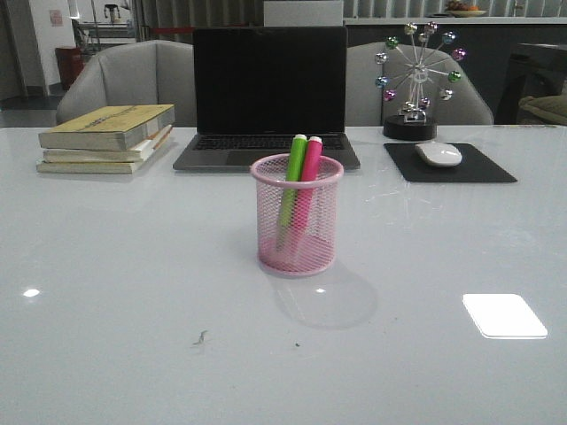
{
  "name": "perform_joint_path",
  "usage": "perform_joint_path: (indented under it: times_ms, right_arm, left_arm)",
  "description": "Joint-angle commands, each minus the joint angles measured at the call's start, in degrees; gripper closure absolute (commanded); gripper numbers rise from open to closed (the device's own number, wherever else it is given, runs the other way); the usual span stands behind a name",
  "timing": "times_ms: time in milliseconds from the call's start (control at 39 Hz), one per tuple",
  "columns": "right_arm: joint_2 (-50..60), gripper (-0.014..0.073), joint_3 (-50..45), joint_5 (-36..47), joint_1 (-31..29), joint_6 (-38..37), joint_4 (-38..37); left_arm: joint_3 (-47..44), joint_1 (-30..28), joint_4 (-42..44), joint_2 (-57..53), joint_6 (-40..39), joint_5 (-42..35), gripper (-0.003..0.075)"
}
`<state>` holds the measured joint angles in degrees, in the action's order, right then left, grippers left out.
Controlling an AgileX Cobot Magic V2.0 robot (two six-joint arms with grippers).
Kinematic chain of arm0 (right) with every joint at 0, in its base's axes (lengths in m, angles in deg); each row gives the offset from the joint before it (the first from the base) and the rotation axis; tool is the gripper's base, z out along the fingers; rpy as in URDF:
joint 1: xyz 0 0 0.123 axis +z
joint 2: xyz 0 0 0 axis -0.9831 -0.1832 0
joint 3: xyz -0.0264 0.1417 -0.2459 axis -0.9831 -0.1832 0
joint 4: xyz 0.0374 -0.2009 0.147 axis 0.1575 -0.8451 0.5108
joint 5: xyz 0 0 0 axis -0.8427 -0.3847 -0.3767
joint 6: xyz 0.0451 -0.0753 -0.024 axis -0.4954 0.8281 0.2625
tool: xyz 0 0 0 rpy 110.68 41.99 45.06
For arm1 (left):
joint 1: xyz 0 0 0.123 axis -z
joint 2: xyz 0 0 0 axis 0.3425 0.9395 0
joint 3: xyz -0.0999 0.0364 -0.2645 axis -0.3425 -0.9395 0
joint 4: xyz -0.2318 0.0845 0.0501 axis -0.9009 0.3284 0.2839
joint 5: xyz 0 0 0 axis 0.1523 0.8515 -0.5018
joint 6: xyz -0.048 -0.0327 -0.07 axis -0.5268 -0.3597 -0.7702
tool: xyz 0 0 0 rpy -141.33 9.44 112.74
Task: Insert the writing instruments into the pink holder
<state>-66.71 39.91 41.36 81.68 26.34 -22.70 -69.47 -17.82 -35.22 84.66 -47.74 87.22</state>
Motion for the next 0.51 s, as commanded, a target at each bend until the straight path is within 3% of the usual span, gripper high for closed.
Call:
perform_joint_path:
  times_ms: [0,179,487]
  right_arm:
    - [0.9,0.0572,0.0,4.6,-0.4,0.4,-0.6]
    - [0.9,0.0572,0.0,4.6,-0.4,0.4,-0.6]
    - [0.9,0.0572,0.0,4.6,-0.4,0.4,-0.6]
  left_arm:
    - [-2.0,-0.4,-0.6,-3.7,0.0,-5.7,0.0621]
    - [-6.8,-0.4,-0.6,-10.4,0.0,-5.7,0.0621]
    - [-13.8,-0.4,-0.6,-10.4,0.0,-8.0,0.0621]
